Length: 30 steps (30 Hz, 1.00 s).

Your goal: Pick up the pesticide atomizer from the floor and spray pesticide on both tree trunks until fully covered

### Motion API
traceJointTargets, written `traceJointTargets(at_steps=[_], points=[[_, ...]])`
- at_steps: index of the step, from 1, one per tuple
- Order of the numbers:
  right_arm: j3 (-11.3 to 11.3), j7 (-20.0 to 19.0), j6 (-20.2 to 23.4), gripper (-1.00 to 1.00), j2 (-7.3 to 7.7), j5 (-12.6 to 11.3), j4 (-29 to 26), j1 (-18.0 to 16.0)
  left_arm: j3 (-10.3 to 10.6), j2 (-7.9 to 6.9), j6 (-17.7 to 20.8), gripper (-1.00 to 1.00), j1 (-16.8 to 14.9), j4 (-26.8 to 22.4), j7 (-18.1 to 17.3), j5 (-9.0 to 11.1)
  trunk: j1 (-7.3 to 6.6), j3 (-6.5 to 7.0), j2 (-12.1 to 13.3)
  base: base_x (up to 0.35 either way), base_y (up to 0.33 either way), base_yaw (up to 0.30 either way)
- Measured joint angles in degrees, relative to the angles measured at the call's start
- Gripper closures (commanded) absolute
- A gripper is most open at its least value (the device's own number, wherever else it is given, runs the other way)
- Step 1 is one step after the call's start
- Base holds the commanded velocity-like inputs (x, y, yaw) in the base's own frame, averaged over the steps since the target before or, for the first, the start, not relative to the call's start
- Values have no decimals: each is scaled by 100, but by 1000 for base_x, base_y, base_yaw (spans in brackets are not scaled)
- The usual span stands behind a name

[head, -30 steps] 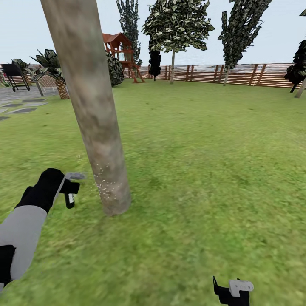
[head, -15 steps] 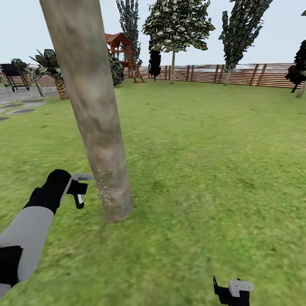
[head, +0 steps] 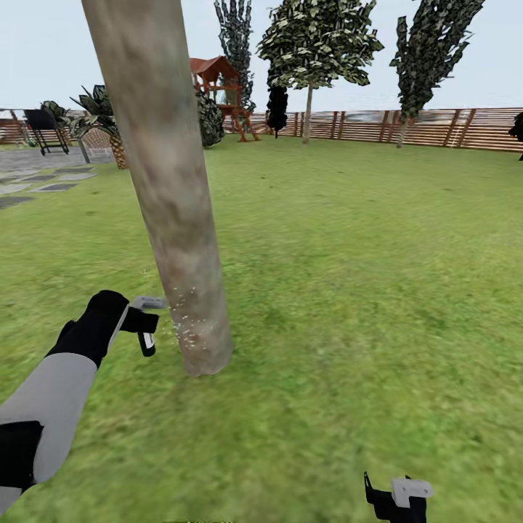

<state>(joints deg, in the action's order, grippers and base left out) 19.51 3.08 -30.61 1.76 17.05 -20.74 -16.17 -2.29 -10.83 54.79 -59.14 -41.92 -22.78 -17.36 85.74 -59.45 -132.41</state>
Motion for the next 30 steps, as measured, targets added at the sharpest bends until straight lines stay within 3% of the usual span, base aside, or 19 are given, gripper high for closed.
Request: traceJointTargets(at_steps=[8, 30], points=[[0, 0, 0, -100, 0, 0, 0, 0, 1, -20, 3, 100, 0, 0, 32, -26, 0, 0, 0, 0, -269, 226], [0, 0, -3, -100, 0, 0, 0, 0, -78, -76, 11, 100, 0, 17, 377, -10, 0, 0, 0, 0, -269, 5]])
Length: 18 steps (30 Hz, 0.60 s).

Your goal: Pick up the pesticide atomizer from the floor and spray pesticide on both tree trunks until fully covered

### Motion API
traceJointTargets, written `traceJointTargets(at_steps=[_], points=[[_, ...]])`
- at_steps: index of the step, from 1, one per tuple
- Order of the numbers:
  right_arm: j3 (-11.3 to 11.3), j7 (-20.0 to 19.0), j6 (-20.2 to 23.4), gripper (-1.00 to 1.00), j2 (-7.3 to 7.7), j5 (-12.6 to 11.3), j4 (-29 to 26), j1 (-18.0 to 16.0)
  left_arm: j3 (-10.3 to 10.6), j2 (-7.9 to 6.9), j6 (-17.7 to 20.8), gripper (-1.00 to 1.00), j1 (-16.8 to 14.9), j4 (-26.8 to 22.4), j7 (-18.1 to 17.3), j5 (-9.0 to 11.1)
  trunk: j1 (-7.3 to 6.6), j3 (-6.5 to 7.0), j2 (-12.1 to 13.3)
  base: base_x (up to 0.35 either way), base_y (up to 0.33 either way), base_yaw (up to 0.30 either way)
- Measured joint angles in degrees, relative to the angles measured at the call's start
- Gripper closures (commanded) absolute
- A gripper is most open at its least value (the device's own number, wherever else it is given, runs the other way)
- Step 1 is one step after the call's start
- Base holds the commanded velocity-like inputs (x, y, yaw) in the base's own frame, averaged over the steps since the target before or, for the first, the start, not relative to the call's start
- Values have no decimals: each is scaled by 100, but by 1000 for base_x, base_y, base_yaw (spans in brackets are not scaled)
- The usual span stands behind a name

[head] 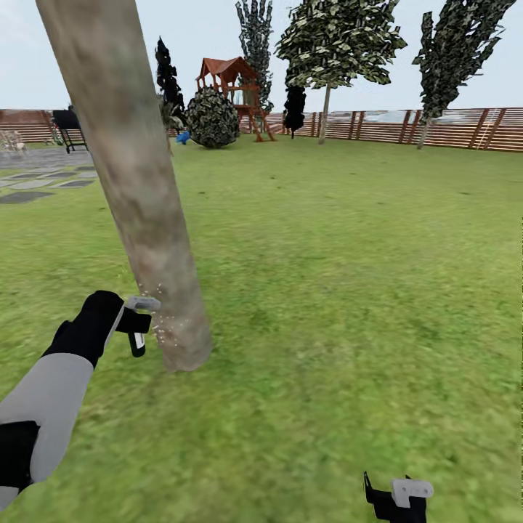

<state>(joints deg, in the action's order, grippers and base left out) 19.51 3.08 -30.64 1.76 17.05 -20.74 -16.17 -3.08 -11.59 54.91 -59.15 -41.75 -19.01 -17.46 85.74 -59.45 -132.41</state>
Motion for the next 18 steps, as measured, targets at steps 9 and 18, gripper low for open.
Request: traceJointTargets(at_steps=[9, 18], points=[[0, 0, -3, -100, 0, 0, 0, 0, -10, -1, -3, 100, 0, -9, 27, -3, 0, 0, 0, 0, -269, 231], [0, 0, -3, -100, 0, 0, 0, 0, -12, 85, 7, 100, 0, -10, 218, 29, 0, 0, 0, 50, -269, 239]])
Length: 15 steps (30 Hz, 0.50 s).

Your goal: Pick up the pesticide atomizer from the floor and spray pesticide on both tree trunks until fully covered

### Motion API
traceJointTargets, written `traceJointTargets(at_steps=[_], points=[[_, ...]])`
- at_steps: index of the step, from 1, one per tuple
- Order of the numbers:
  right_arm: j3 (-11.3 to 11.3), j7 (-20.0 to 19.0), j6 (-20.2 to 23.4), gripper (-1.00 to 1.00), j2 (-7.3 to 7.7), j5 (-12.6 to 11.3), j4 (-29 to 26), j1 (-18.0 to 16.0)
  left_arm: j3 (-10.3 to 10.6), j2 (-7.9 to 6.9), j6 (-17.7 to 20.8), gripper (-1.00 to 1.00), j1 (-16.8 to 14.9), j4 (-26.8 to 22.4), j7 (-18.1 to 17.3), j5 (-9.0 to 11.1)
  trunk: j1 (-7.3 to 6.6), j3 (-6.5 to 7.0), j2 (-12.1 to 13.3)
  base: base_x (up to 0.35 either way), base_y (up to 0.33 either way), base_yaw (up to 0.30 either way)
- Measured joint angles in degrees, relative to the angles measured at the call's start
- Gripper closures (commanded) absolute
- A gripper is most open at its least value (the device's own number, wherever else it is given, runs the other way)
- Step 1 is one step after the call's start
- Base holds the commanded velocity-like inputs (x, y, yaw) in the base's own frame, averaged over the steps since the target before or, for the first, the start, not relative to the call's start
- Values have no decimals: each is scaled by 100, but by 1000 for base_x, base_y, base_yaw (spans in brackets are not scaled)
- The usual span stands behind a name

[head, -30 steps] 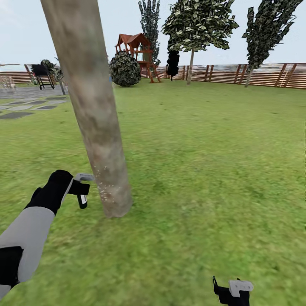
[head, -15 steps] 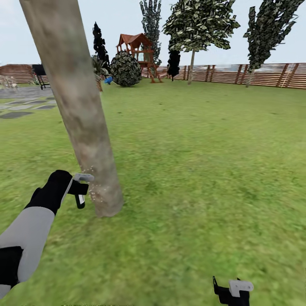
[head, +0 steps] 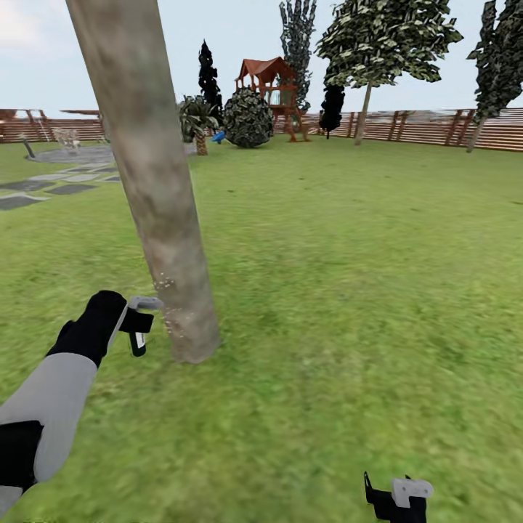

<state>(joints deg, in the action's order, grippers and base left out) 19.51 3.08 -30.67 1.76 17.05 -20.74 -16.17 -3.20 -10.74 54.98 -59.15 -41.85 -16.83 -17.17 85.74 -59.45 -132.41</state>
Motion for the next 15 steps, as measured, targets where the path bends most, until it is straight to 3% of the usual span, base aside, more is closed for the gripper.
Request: traceJointTargets(at_steps=[5, 7, 10, 11, 13, 15], points=[[0, 0, 1, -100, 0, 7, 0, 0, 9, 113, 3, 100, -40, -7, 2, -18, 0, 0, 0, 154, -256, 15], [0, 0, 1, -100, 0, 8, 0, 0, -20, 34, -3, 100, -43, -6, 2, -46, 0, 0, 0, 168, -245, 1], [0, 0, 2, -100, 0, 9, 8, 0, -228, -292, -27, 100, -12, 23, -10, -81, 0, 0, 0, 166, -244, 0], [0, 0, 1, -100, 0, 9, 8, 0, -238, -306, -22, 100, -4, 31, -12, -11, 0, 0, 0, 160, -244, 0], [0, 0, 2, -100, 0, 9, 9, 0, -241, -284, -39, 100, 6, 50, -14, 31, 0, 0, 0, 156, -244, 0], [0, 0, 3, -100, 0, 7, 2, 0, -227, -13, -48, 100, 9, 49, -10, 74, 0, 0, 0, 155, -244, 0]])
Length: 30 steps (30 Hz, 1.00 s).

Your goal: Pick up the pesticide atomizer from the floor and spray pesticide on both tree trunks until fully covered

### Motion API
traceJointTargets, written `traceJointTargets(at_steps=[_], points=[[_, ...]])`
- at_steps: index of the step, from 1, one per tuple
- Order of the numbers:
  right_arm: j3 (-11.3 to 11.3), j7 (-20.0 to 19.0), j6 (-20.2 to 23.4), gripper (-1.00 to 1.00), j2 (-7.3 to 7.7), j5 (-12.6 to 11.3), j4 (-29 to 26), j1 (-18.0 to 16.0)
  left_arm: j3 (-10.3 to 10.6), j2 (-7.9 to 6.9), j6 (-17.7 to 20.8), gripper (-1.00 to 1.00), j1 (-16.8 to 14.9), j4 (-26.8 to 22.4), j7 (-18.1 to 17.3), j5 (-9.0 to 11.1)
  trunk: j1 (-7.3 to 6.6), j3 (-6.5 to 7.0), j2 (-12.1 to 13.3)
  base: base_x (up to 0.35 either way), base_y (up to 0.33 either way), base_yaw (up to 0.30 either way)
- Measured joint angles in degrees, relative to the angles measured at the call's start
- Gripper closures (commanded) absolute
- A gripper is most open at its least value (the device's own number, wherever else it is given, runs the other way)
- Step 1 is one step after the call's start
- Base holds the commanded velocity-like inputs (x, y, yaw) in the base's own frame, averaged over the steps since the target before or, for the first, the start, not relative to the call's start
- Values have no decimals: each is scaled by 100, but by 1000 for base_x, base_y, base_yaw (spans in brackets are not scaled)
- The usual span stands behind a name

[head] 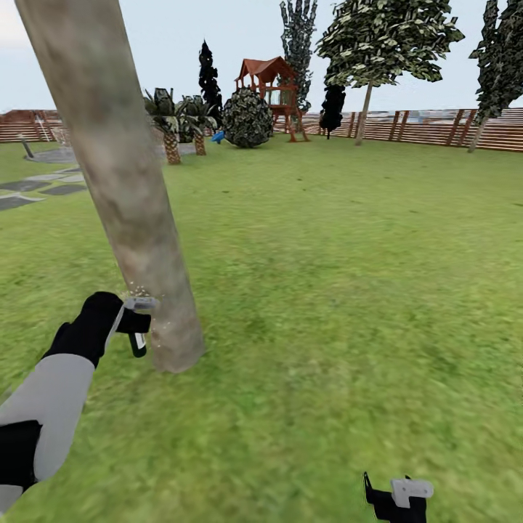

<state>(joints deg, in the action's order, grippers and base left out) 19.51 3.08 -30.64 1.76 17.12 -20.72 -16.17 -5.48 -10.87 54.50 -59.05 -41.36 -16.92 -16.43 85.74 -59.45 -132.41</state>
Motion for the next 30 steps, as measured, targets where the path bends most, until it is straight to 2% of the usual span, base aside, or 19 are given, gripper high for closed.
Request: traceJointTargets(at_steps=[1, 2, 3, 4, 5, 7, 9, 11, 13, 14, 16, 19, 22, 24, 26, 27, 29, 30], points=[[1, 0, 1, -100, 0, 1, -1, 0, 11, 159, -7, 100, 0, -22, 2, -12, 0, 0, 0, 155, -244, 0], [1, 0, 1, -100, 0, 1, 0, 0, 17, 234, -14, 100, -2, -31, 4, -47, 0, 0, 0, 155, -244, 0], [2, 0, 1, -100, 0, 2, 4, 0, 19, 287, -19, 100, -4, -38, 6, -78, 0, 0, 0, 155, -244, 0], [0, 0, 4, -100, 0, 2, 5, 0, -5, 263, -23, 100, -3, -34, 6, -133, 0, 0, 0, 153, -244, 0], [0, 0, 3, -100, 0, 2, 6, 0, -19, 174, -26, 100, -2, -35, 5, -163, 0, 0, 0, 145, -244, 0], [0, 0, 2, -100, 0, 3, 6, 0, -31, -103, -25, 100, -2, -38, 5, -182, 0, 0, 0, 106, -251, 0], [0, 0, 0, -100, 0, 3, 6, 0, -42, -432, -21, 100, -2, -19, 4, -181, 0, 0, 0, 19, -268, 0], [0, 0, 0, -100, 0, 1, 5, 0, -41, -510, -19, 100, 80, 8, 7, -90, 0, 0, 0, 5, -271, 40], [0, 0, 0, -100, 0, -2, 2, 0, -39, -492, -25, 100, 162, -22, 10, -71, 0, 0, 0, 2, -271, 184], [0, 0, -1, -100, 0, -3, 0, 0, -36, -438, -34, 100, 191, -27, 10, -26, 0, 0, 0, 0, -271, 256], [0, 0, 3, -100, 0, -6, -2, 0, -47, -220, -76, 100, 207, -36, 15, -6, 0, 0, 0, 0, -272, 269], [0, 0, 1, -100, 0, -6, -2, 0, -66, -122, -112, 100, 210, -42, 128, -85, 0, 0, 0, 0, -272, 276], [0, 0, 1, -100, 0, -5, -2, 0, -197, -246, -124, 100, 211, -40, 222, -114, 0, 0, 0, 0, -272, 278], [0, 0, 3, -100, 0, -6, -1, 0, -407, -386, -169, 100, 232, 9, 244, -143, 0, 0, 0, 0, -272, 151], [0, 0, 3, -100, 0, -4, 0, 0, -442, -384, -354, 100, 278, 36, 248, -73, 0, 0, 0, 33, -272, 49], [0, 0, 2, -100, 0, -4, -1, 0, -442, -345, -450, 100, 330, 42, 252, -48, 0, 0, 0, 75, -272, 17], [0, 0, 3, -100, 0, -6, -2, 0, -436, -74, -542, 100, 386, 38, 258, -16, 0, 0, 0, 110, -271, 5], [0, 0, 3, -100, 0, -6, -1, 0, -435, 13, -559, 100, 391, 35, 261, -39, 0, 0, 0, 132, -269, 2]])
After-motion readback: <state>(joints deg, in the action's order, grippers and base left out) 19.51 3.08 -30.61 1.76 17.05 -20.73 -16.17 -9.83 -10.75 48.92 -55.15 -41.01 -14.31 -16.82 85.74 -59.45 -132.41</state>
